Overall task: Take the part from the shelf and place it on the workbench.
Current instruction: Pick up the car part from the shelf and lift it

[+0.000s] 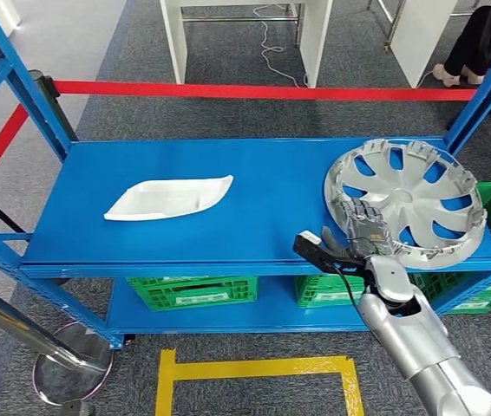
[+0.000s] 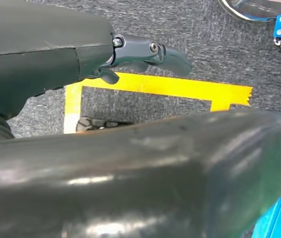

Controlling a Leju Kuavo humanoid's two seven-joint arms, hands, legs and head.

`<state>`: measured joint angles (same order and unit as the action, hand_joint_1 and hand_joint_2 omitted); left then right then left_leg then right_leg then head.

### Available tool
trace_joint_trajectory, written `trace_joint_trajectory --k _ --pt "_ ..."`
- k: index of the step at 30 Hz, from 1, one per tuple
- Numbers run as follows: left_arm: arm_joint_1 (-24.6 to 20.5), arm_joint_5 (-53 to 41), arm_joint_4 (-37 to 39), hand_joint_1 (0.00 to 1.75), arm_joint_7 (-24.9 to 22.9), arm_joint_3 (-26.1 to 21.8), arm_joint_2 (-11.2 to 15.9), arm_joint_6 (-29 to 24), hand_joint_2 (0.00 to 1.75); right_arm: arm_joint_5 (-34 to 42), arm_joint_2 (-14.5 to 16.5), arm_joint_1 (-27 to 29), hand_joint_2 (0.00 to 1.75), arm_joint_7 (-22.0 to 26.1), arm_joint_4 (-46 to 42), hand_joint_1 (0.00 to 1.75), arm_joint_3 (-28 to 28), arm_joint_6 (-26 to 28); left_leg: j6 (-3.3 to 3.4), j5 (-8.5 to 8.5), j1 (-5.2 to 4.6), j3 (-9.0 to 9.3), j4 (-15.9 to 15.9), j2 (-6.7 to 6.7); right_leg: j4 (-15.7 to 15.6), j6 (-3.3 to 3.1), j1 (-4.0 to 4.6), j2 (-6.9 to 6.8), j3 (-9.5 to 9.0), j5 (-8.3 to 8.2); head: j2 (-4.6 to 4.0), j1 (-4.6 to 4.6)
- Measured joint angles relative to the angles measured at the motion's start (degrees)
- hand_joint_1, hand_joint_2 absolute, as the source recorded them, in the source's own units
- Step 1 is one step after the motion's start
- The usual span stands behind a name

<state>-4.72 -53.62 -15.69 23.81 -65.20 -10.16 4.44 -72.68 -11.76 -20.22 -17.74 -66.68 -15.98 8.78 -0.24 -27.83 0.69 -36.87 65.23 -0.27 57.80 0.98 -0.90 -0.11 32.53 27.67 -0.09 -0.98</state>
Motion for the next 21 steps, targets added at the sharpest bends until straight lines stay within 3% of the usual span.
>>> trace_joint_trajectory --k 2,6,8,10,11,12,13,15,16,18,21 --pt "0.02 0.04 0.00 0.00 0.04 0.00 -0.02 -0.04 0.00 2.65 0.24 0.45 0.00 1.51 -1.33 0.00 1.05 1.35 0.30 1.18 -0.09 2.08 -4.79 -0.04 0.22 0.51 0.19 0.06 0.20 0.13 0.00 -0.04" --pt "0.58 -0.12 0.00 0.00 -0.12 -0.02 -0.01 -0.45 0.00 8.85 0.99 2.07 0.00 5.56 -3.30 0.00 2.79 2.92 1.53 1.05 -0.10 2.28 -5.72 -0.09 0.65 1.64 0.09 0.04 0.75 0.79 0.00 -0.12" --pt "0.70 -0.15 0.00 0.00 -0.14 -0.02 0.08 -0.54 0.00 10.37 1.30 2.68 0.00 6.77 -3.81 0.00 3.35 3.61 2.19 1.25 0.02 2.32 -5.99 -0.09 5.30 2.00 0.03 0.03 3.05 3.62 0.00 -0.30" --pt "0.90 -0.24 0.00 0.00 -0.13 -0.02 0.14 -0.55 0.00 12.04 1.48 3.20 0.00 7.92 -4.00 0.00 3.81 4.27 2.43 1.23 -0.10 2.27 -5.99 -0.09 13.30 2.10 0.05 0.05 6.78 6.98 0.00 -0.45" --pt "1.02 -0.31 0.00 0.00 -0.12 -0.02 0.16 -0.54 0.00 13.07 1.58 3.61 0.00 8.63 -4.21 0.00 3.95 4.60 2.47 1.23 -0.15 2.28 -5.98 -0.09 16.04 2.09 0.06 0.05 8.15 7.64 0.00 -0.45" --pt "1.11 -0.42 0.00 0.00 -0.10 -0.02 0.17 -0.51 0.00 14.03 1.66 3.99 0.00 9.27 -4.60 0.00 4.02 4.87 2.49 1.22 -0.18 2.30 -5.96 -0.09 16.67 2.02 0.07 0.05 8.54 7.17 0.00 -0.47" --pt "1.14 -0.56 0.00 0.00 -0.07 -0.02 0.18 -0.49 0.00 14.65 1.72 4.26 0.00 9.58 -5.11 0.00 4.01 4.97 2.48 1.22 -0.20 2.34 -5.95 -0.10 14.87 1.87 0.08 0.04 7.76 5.64 0.00 -0.45" --pt "1.12 -0.81 0.00 0.00 0.02 -0.02 0.17 -0.41 0.00 15.09 1.75 4.34 0.00 9.36 -6.35 0.00 4.01 4.83 2.39 1.17 -0.26 2.46 -5.93 -0.11 6.95 1.45 0.18 0.04 3.92 1.75 0.00 -0.45" --pt "1.10 -0.90 0.00 0.00 0.04 -0.02 0.17 -0.38 0.00 15.11 1.75 4.24 0.00 9.09 -6.88 0.00 4.04 4.70 2.24 1.13 -0.35 2.44 -5.86 -0.12 3.36 1.25 0.27 0.03 2.05 0.63 0.00 -0.44" --pt "1.16 -0.93 0.00 0.00 0.06 -0.02 0.19 -0.33 0.00 15.04 1.74 4.16 0.00 8.58 -7.62 0.00 4.07 4.42 1.75 1.23 -0.45 2.30 -5.84 -0.09 0.25 1.00 0.52 0.09 0.36 0.27 0.00 -0.40" --pt "1.24 -0.92 0.00 0.00 0.08 -0.02 0.28 -0.37 0.00 13.89 1.56 4.23 0.00 7.06 -7.90 0.00 4.29 3.69 0.84 0.85 -0.38 2.11 -5.43 -0.03 -0.17 0.33 0.34 0.09 0.16 -0.06 0.00 -0.34"
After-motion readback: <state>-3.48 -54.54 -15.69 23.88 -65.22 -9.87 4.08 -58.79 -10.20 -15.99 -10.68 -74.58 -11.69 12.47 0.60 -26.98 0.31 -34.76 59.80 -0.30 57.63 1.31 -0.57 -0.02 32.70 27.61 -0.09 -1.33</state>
